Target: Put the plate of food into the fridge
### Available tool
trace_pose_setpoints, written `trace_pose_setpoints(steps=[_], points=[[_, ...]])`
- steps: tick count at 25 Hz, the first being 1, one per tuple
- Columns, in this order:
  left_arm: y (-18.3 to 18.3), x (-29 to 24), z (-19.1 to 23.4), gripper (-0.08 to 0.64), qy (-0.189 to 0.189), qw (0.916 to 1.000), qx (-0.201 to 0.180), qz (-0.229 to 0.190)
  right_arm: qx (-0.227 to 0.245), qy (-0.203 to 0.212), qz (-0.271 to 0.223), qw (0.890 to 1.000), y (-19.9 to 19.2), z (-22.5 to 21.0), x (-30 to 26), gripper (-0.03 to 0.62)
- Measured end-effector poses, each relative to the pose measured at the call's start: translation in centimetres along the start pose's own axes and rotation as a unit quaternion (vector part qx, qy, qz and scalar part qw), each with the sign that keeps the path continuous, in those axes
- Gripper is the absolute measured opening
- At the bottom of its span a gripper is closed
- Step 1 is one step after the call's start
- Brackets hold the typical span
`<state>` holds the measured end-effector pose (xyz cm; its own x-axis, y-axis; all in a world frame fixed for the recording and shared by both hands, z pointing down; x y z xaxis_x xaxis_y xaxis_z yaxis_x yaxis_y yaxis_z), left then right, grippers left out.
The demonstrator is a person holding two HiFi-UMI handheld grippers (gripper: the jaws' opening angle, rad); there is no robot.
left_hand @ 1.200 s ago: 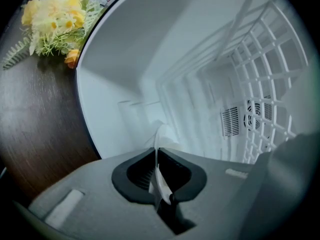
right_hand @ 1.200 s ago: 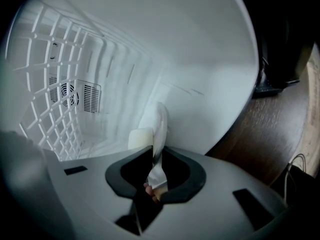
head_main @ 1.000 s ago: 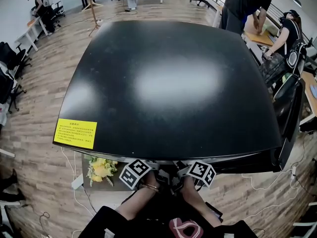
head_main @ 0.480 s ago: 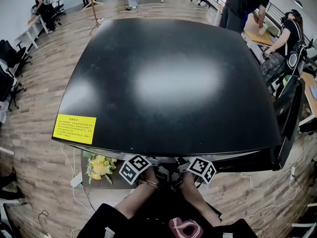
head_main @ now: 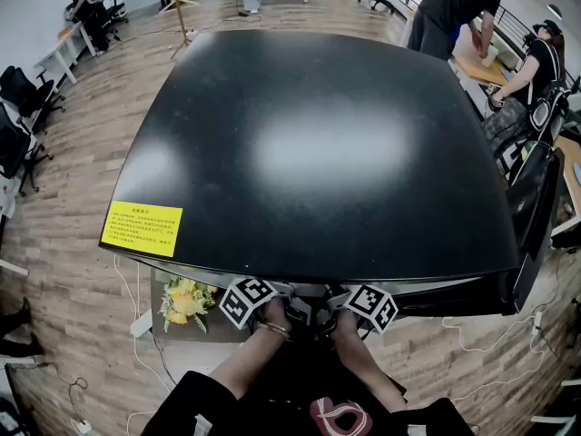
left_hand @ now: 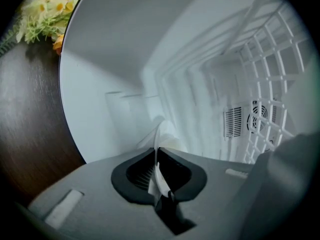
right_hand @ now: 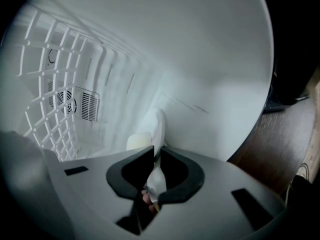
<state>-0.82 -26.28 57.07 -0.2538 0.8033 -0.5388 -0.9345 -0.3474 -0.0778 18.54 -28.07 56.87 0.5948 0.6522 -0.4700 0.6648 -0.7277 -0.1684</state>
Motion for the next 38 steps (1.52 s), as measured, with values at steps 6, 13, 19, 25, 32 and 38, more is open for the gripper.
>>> trace_pose_setpoints(steps=[6, 13, 19, 25, 32, 38], points=[[0.0, 0.2, 0.0, 0.021, 0.005, 0.9999, 0.001, 0.011, 0.021, -0.006, -0.005, 1.0, -0.1, 0.2, 0.1, 0.055], [-0.1, 1.3, -0.5, 0.077, 0.015, 0.9995, -0.023, -0.015, 0.023, -0.001, -0.012, 1.0, -0.3, 0.3, 0.1, 0.059], [-0.4, 2.3, -0.2, 0.072, 0.003, 0.9992, -0.04, -0.01, 0.024, 0.014, -0.004, 1.0, -1.0, 0.3, 1.0, 0.078], [-0.3, 3.6, 0.1, 0.061, -0.013, 0.9975, -0.069, 0.0, 0.042, 0.026, -0.024, 0.998, -1.8, 0.7, 2.1, 0.107], [-0.2, 6.0, 0.2, 0.053, -0.025, 0.9931, -0.115, 0.003, 0.071, 0.039, -0.033, 0.996, -3.4, 1.5, 3.5, 0.107], [0.3, 8.7, -0.6, 0.037, -0.059, 0.9808, -0.186, -0.003, 0.141, 0.05, -0.041, 0.988, -5.5, 2.6, 4.8, 0.098]])
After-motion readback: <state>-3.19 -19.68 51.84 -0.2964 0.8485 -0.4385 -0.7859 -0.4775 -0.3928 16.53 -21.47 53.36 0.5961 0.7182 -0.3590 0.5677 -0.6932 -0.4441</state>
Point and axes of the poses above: the fingertips, and each gripper's own axes: x backward along the fingers, z to its left, y out of its top, the point moved 9 cm from there along x, backward along the fingers, and after that the axes turned 3 degrees about y, right-handed, at the moved point
